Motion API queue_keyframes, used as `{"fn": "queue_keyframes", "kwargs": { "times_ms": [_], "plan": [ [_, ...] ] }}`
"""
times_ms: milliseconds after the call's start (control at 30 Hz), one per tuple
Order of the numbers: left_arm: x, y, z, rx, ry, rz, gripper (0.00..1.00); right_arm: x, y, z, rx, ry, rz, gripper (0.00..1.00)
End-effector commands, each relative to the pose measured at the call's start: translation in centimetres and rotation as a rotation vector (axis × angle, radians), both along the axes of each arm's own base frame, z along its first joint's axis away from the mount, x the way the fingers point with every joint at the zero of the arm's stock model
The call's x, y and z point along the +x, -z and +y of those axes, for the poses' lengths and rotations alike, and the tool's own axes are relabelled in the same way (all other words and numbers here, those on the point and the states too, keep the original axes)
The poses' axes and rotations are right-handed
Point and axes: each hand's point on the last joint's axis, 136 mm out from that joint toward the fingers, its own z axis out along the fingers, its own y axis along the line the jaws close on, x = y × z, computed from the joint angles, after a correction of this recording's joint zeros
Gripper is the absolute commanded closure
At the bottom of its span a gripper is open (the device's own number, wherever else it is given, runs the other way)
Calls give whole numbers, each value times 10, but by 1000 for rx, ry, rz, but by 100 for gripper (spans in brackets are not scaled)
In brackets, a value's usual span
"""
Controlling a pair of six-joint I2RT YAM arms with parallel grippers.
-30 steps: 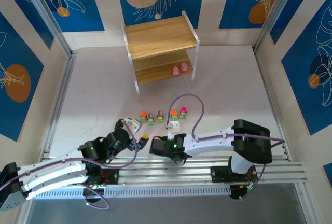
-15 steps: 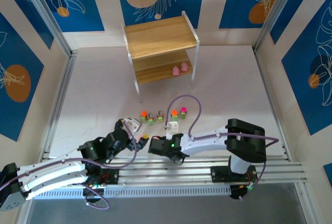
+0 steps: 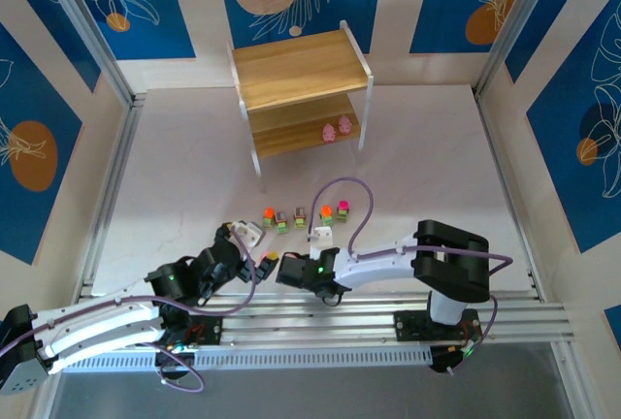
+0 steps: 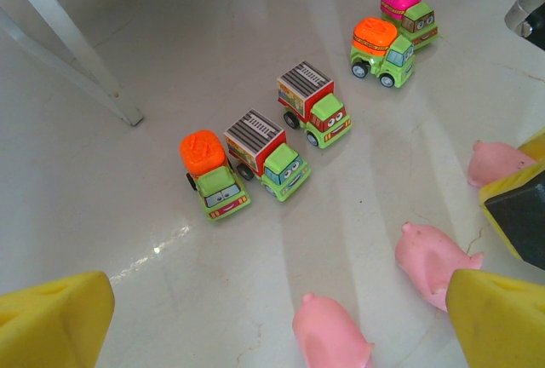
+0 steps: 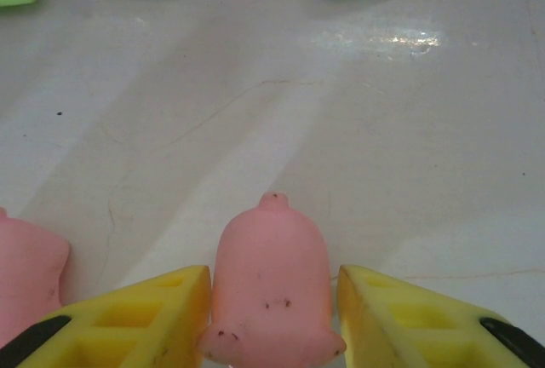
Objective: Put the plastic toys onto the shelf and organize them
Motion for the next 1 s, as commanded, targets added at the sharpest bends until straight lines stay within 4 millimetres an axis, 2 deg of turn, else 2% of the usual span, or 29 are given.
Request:
{"fn": "queue_keyframes", "kwargs": {
  "times_ms": [0, 333, 533, 667, 967],
  "plan": [
    [3, -11, -4, -30, 4, -17, 0, 0, 5, -5, -14, 14, 7, 58],
    [2, -11, -3, -27, 5, -16, 0, -3, 10, -11, -25, 30, 26, 59],
    [2, -11, -4, -29, 10, -13, 0, -2, 12, -15, -37, 41, 33, 68],
    [1, -11, -5, -29, 15, -13, 0, 0, 5, -17, -32, 40, 14, 75],
    [-2, -11, -9, -31, 45, -6, 0, 9, -27, -34, -26, 34, -61, 76]
  ]
}}
